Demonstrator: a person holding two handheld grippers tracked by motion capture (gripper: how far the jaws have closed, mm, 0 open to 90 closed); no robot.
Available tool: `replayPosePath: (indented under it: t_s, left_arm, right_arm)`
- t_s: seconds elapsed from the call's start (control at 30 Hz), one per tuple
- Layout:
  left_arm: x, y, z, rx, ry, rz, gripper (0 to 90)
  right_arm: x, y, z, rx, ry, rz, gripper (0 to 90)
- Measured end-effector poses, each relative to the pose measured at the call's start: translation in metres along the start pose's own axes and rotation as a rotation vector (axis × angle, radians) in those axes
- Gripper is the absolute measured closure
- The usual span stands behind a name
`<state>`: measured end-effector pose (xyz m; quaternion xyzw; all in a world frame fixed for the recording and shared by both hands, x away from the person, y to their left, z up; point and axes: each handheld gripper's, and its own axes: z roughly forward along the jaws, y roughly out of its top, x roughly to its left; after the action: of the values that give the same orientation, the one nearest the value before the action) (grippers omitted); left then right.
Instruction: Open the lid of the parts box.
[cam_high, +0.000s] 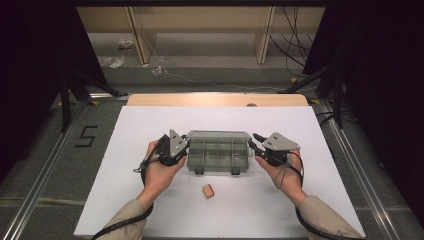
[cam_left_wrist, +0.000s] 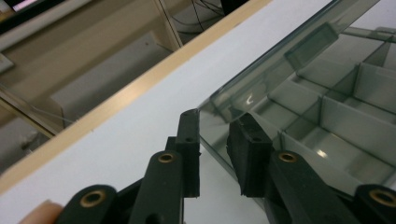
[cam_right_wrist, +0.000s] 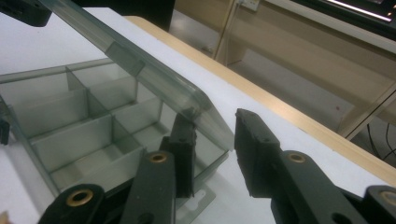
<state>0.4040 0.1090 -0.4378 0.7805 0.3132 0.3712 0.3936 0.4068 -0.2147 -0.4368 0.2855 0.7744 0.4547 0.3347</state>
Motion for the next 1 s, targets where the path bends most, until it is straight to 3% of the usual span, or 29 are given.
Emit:
replayPosePath:
  t_s: [0.07,0.33,0.6,1.0]
  left_arm:
    - [0.000,0.003,0.001,-0.010,0.022,0.020,76.8]
    - [0.004,0.008,0.006,-0.034,0.055,0.025,81.6]
    - [0.006,0.012,0.009,-0.035,0.065,0.007,81.9]
    - [0.010,0.016,0.013,-0.038,0.063,-0.017,81.7]
  right_arm:
    - [-0.001,0.002,0.001,-0.010,-0.004,0.001,71.7]
    - [-0.002,0.008,0.008,-0.040,-0.032,0.013,79.6]
    - [-0.003,0.012,0.012,-0.045,-0.068,0.020,82.0]
    - [-0.009,0.016,0.017,-0.049,-0.076,0.054,83.2]
